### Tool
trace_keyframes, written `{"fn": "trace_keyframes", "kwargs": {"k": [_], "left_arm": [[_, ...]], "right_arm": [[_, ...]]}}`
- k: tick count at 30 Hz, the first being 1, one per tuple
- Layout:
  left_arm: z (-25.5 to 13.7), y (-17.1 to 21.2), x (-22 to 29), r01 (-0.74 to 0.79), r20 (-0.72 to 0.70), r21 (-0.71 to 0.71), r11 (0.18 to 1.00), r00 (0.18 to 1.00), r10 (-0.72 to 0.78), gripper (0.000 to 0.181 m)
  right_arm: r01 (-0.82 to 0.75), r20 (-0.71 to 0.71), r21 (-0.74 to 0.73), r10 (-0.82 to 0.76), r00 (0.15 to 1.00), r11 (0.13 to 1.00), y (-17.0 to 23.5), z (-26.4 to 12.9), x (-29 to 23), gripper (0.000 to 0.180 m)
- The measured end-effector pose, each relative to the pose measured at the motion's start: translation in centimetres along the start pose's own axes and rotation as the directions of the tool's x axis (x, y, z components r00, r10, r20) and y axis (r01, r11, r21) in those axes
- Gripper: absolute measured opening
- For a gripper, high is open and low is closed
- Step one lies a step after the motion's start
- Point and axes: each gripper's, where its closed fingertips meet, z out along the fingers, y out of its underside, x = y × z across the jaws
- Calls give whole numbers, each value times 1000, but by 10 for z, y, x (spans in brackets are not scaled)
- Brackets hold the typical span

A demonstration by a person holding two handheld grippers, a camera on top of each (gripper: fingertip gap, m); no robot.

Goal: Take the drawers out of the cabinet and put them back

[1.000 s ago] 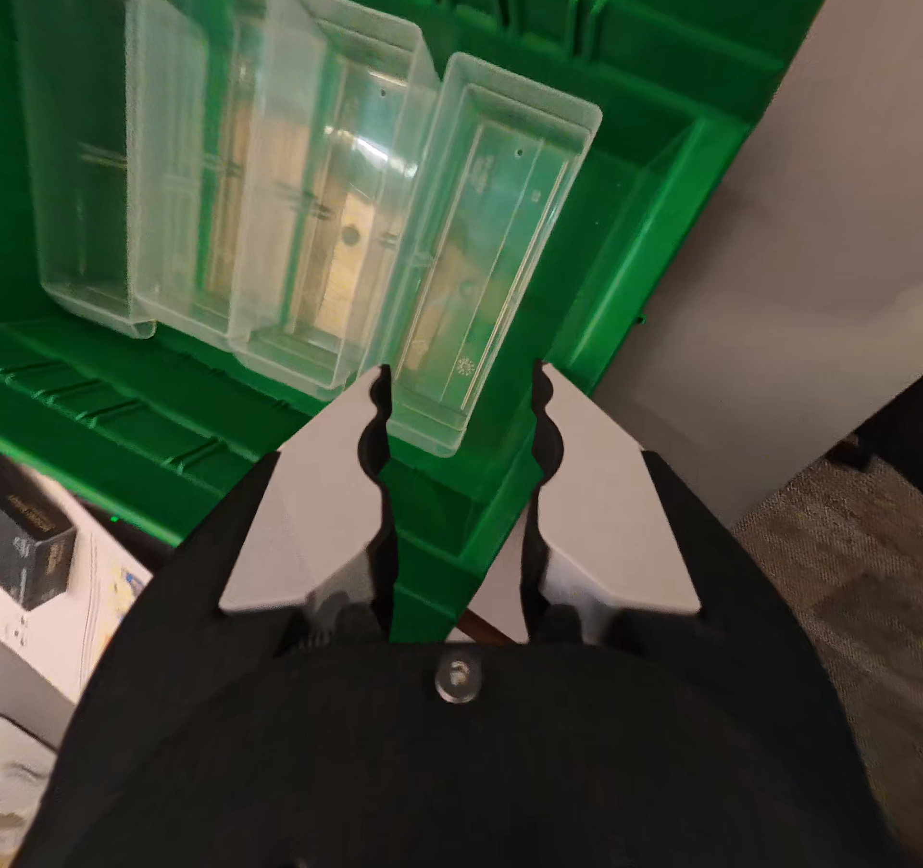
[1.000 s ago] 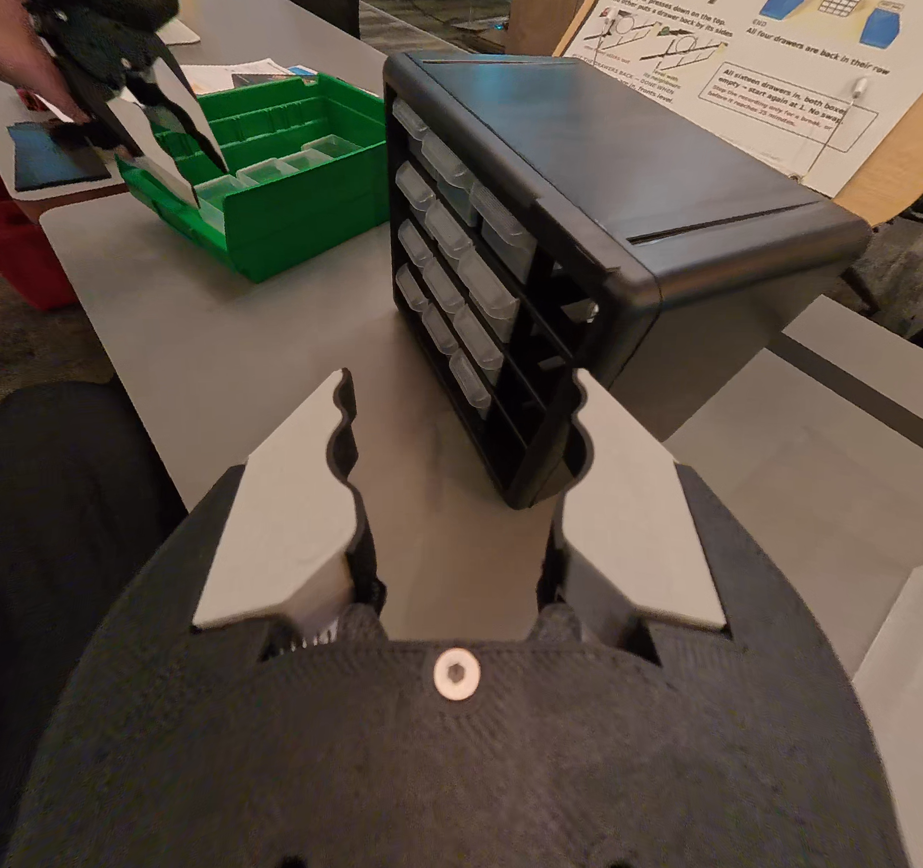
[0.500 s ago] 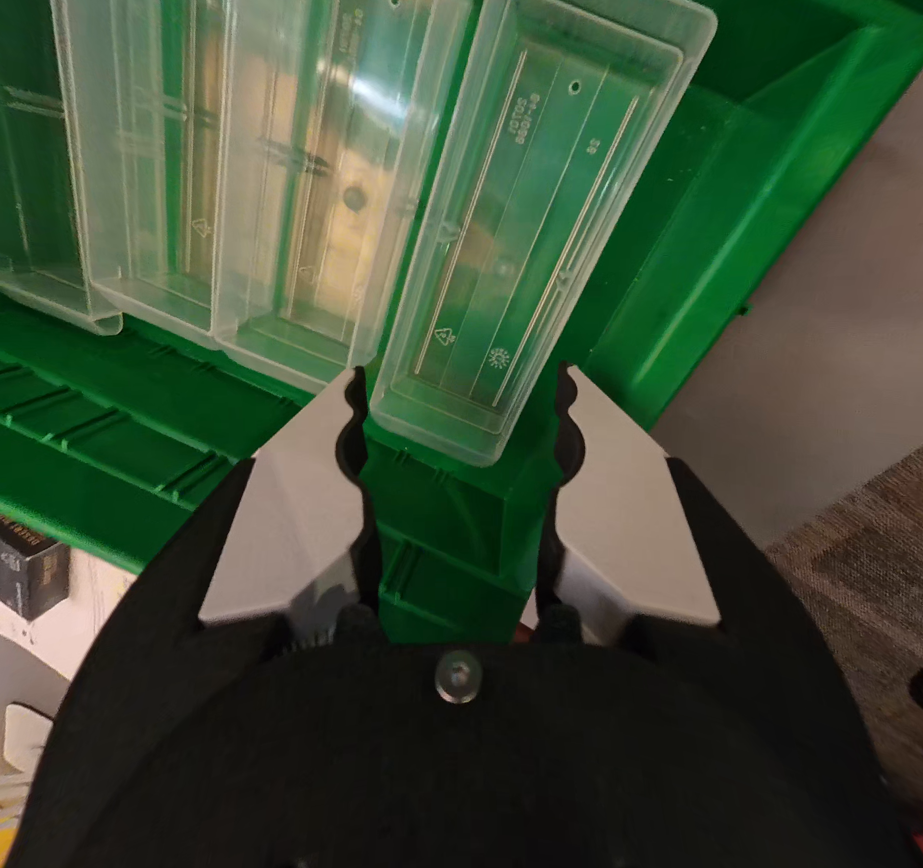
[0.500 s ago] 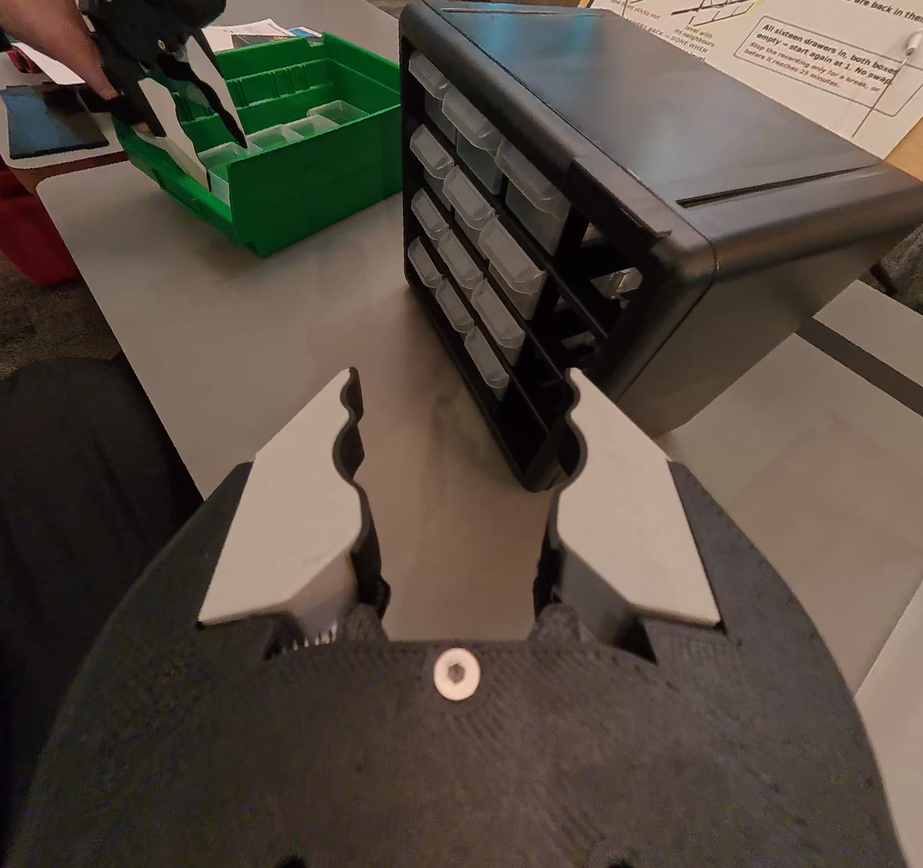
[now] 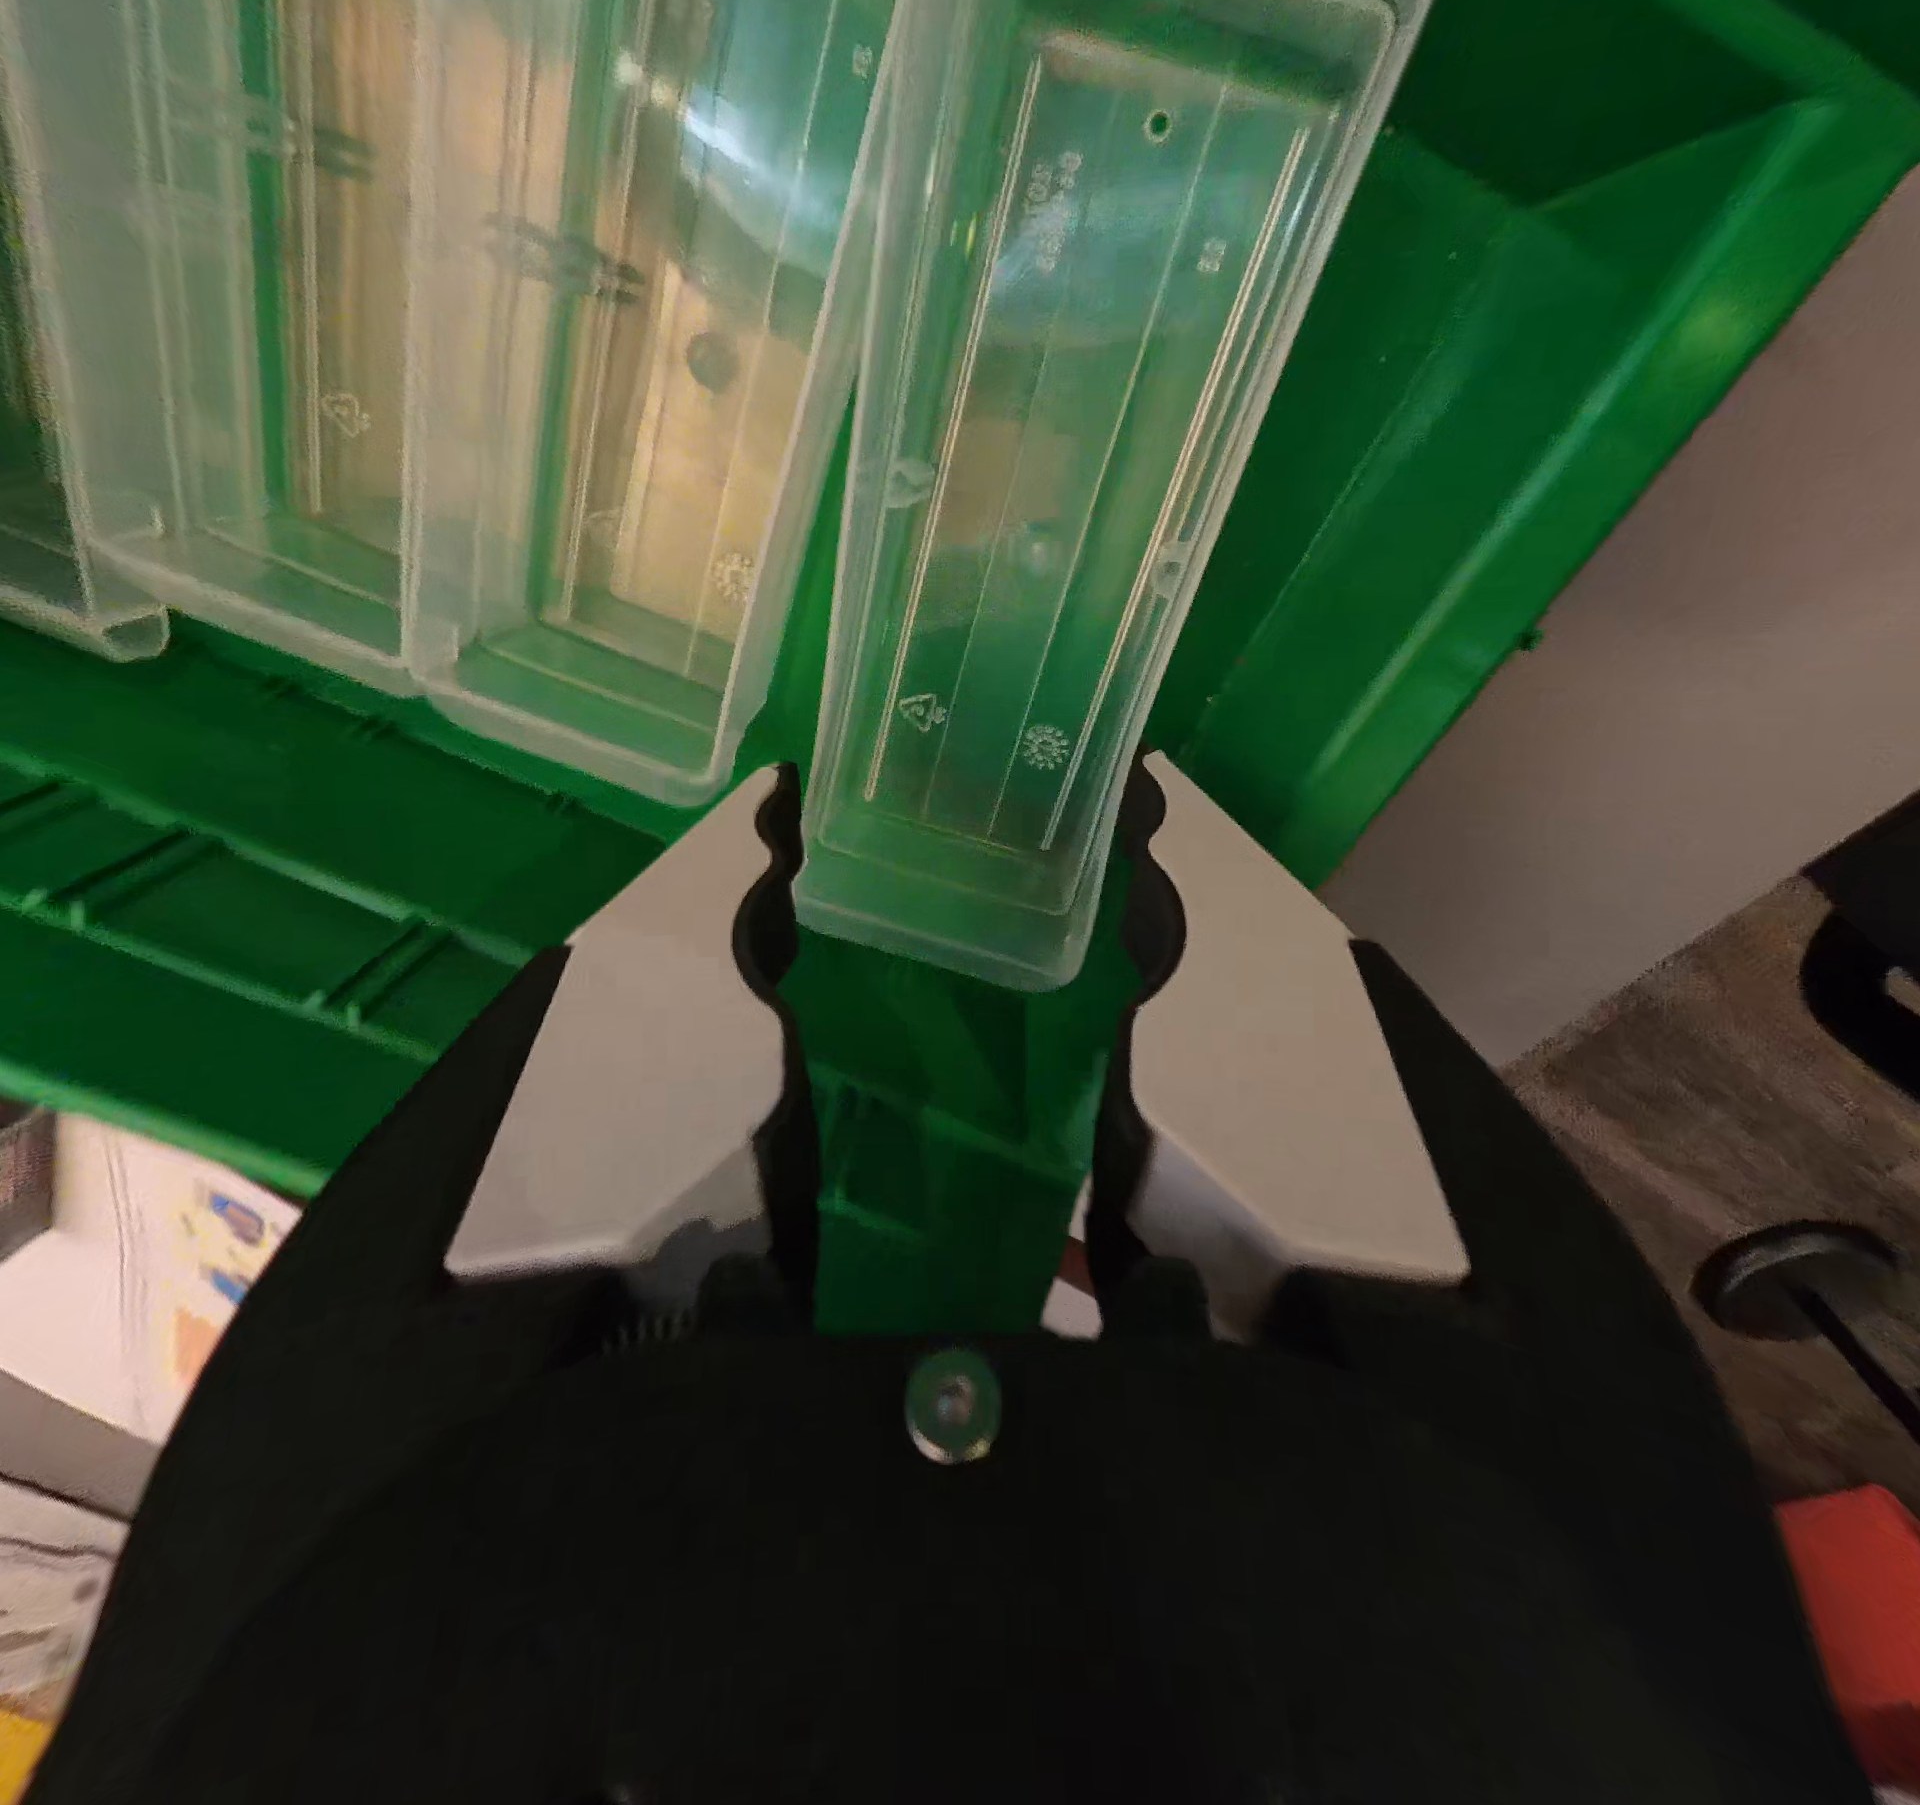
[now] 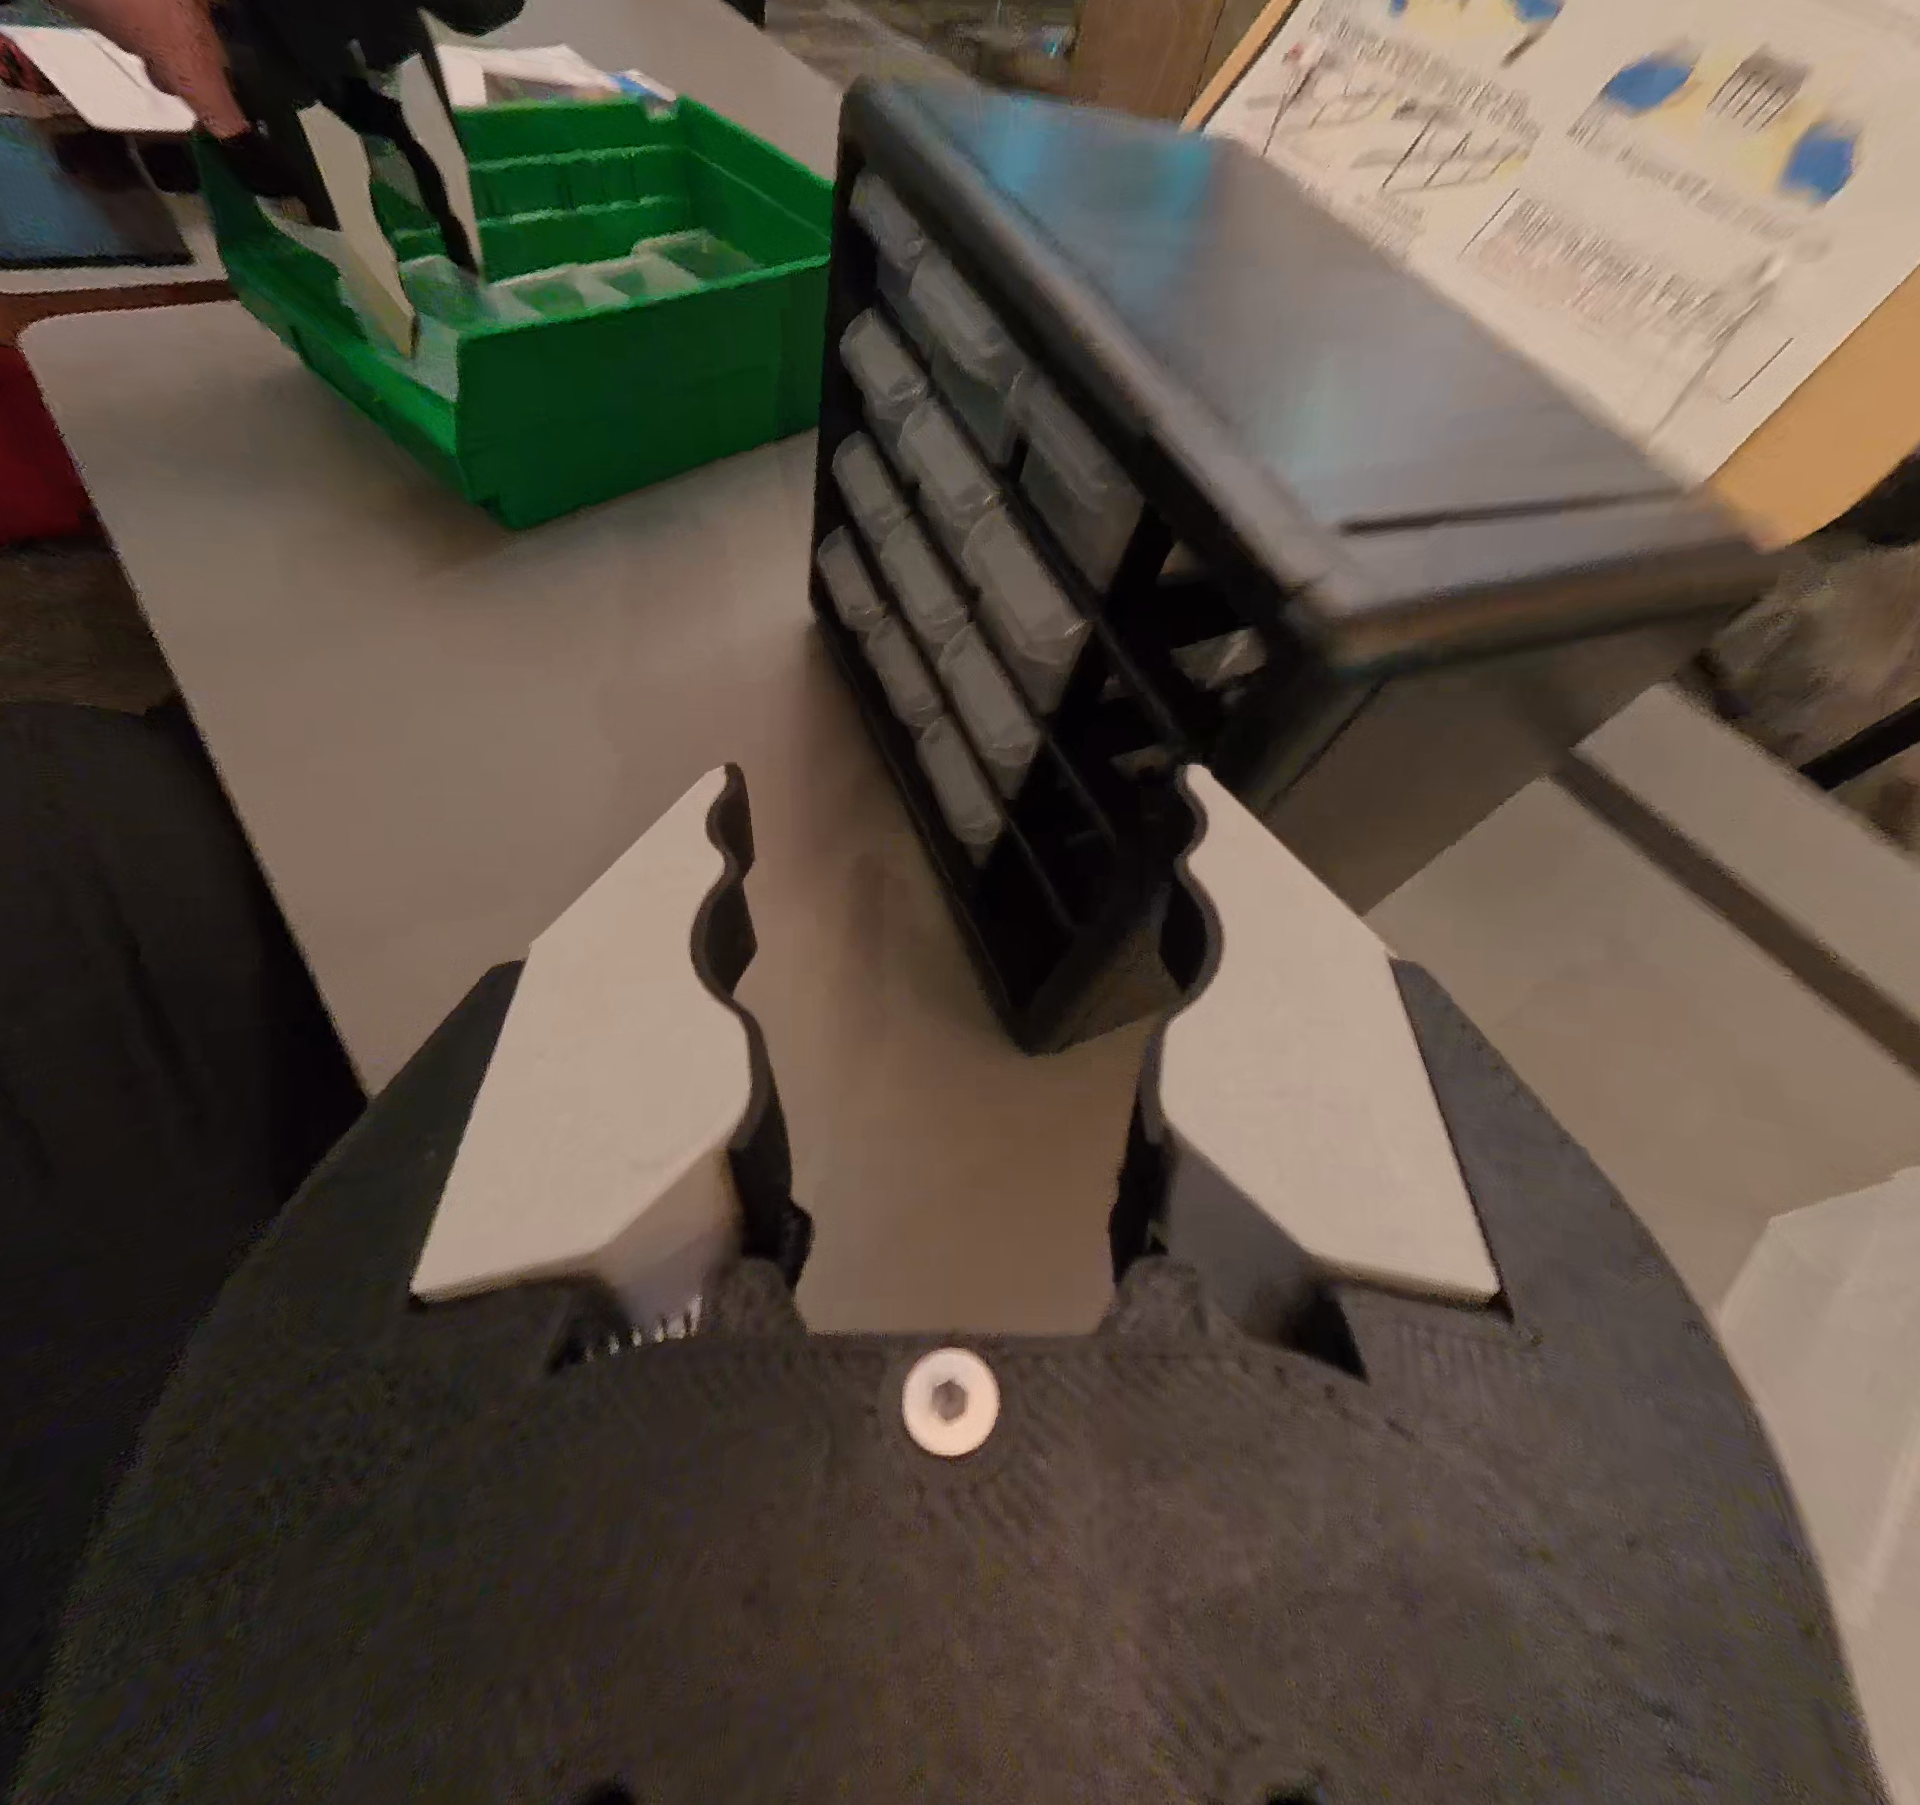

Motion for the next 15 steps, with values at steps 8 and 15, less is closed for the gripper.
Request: {"fn": "trace_keyframes", "kwargs": {"k": [8, 15], "left_arm": [[-64, 0, 13, 101, 87, 99, 990, 990, -109, 60], [-109, -41, 64, 144, 84, 249, 958, 982, -169, 60]], "right_arm": [[44, 40, 47, -46, 998, 998, -96, 2, 108, 90], [114, 220, -138, -82, 972, 984, -85, 110, 158, 102]]}}
